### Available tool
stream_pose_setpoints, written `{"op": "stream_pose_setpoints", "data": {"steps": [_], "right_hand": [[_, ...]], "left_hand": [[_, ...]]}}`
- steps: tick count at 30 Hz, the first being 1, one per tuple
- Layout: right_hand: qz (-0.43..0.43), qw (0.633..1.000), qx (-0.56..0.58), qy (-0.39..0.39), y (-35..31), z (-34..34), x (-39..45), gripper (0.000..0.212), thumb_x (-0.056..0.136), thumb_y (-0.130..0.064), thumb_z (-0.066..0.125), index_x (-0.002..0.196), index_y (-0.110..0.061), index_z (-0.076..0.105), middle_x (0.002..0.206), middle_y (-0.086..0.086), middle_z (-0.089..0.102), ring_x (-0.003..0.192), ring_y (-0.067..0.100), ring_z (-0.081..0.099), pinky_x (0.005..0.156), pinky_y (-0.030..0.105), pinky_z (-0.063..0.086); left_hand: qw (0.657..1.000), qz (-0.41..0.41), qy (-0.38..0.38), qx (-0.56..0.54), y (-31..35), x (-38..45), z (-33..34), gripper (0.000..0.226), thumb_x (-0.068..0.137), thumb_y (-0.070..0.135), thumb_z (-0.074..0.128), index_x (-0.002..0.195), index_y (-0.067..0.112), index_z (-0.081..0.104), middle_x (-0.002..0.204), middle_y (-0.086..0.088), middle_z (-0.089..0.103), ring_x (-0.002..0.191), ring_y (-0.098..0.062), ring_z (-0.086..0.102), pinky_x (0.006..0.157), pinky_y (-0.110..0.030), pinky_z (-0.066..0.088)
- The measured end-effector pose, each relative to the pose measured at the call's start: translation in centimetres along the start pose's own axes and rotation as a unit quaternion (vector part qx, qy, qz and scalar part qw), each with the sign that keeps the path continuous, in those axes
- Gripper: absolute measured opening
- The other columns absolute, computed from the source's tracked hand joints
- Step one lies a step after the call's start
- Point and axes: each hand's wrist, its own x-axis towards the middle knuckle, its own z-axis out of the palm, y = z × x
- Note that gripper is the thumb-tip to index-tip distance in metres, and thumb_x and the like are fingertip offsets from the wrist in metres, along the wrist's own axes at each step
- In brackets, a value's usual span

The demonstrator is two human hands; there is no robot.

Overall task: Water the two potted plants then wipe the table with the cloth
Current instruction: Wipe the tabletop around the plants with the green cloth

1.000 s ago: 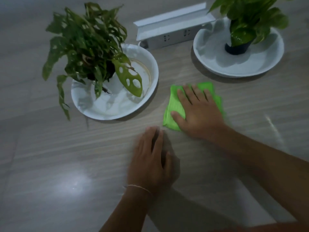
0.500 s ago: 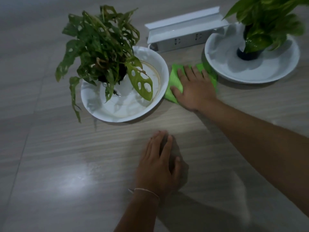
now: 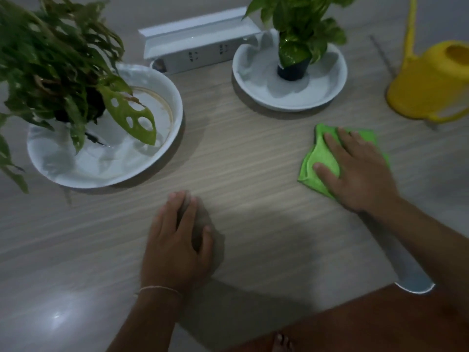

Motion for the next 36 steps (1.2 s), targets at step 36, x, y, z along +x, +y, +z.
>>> {"op": "stream_pose_setpoints", "data": {"steps": [36], "right_hand": [[-0.063, 0.997, 0.015, -0.028, -0.9, 0.0, -12.8, 0.080, 0.093, -0.076, 0.028, 0.159, -0.032, 0.030, 0.168, 0.000, 0.024, 0.156, 0.023, 0.020, 0.125, 0.051, 0.018]], "left_hand": [[0.996, 0.031, -0.076, 0.017, 9.8, 4.4, 3.9, 0.061, 0.094, 0.042, 0.042, 0.146, 0.010, 0.044, 0.152, -0.009, 0.042, 0.142, -0.022, 0.032, 0.121, -0.042, 0.023]]}}
